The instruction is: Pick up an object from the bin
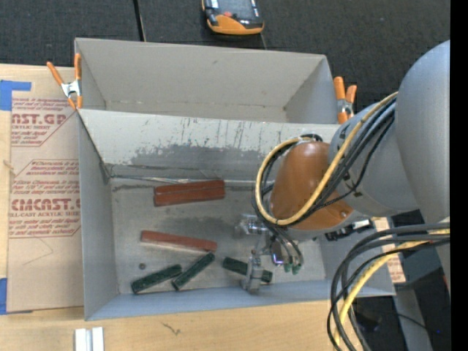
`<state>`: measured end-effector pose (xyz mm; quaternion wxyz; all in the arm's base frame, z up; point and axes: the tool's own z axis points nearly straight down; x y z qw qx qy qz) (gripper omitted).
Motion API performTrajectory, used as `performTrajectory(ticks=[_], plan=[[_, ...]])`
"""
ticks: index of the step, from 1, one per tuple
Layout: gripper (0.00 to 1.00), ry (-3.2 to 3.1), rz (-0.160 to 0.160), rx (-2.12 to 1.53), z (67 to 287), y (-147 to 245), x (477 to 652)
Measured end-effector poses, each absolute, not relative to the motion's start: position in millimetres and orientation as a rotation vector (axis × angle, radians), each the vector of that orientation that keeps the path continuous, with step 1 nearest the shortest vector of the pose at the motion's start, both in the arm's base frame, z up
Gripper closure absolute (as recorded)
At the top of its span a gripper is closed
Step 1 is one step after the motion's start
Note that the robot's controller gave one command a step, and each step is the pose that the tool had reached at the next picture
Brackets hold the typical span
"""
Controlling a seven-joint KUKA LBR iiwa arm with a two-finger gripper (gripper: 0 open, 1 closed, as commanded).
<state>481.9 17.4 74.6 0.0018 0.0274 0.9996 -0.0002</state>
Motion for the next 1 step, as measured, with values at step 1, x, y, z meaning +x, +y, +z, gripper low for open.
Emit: performTrajectory(ticks=[1], plan=[[1.00,3.119,0.001,0.371,69.8,48.7,484.3]])
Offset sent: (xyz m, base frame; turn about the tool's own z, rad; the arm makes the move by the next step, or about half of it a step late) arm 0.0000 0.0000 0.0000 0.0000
